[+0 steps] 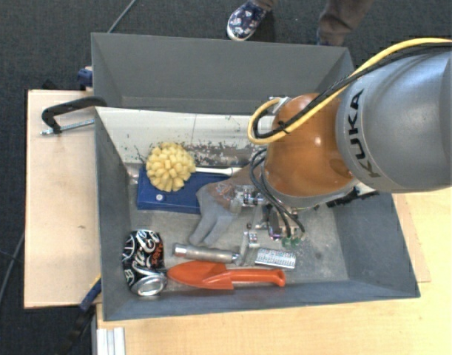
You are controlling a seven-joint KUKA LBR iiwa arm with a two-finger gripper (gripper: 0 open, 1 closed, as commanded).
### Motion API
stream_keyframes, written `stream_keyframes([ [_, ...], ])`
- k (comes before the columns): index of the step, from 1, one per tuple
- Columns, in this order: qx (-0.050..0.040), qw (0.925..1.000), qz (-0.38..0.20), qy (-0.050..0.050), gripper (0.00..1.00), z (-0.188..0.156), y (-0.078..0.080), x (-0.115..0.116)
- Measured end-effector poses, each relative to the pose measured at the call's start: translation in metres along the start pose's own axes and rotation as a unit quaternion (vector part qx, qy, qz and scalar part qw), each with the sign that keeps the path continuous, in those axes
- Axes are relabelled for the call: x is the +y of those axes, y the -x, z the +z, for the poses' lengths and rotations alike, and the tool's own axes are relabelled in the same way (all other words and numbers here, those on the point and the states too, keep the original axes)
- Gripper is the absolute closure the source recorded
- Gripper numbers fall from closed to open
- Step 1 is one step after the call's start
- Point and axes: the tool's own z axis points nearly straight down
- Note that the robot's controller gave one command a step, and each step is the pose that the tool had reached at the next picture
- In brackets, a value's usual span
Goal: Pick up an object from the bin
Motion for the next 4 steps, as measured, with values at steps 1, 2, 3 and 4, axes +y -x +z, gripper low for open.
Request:
stream_keyframes([
  [1, -0.0002, 0.9993, -0.038, -0.001, 0.0, 0.059, 0.0, -0.016],
  [2, 0.0018, 0.9916, 0.129, 0.001, 1.0, 0.083, -0.004, -0.006],
  [3, 0.0016, 0.9916, 0.129, 0.0, 1.0, 0.083, -0.004, -0.006],
  [4, 0.0012, 0.9916, 0.129, 0.001, 1.0, 0.081, -0.004, -0.006],
])
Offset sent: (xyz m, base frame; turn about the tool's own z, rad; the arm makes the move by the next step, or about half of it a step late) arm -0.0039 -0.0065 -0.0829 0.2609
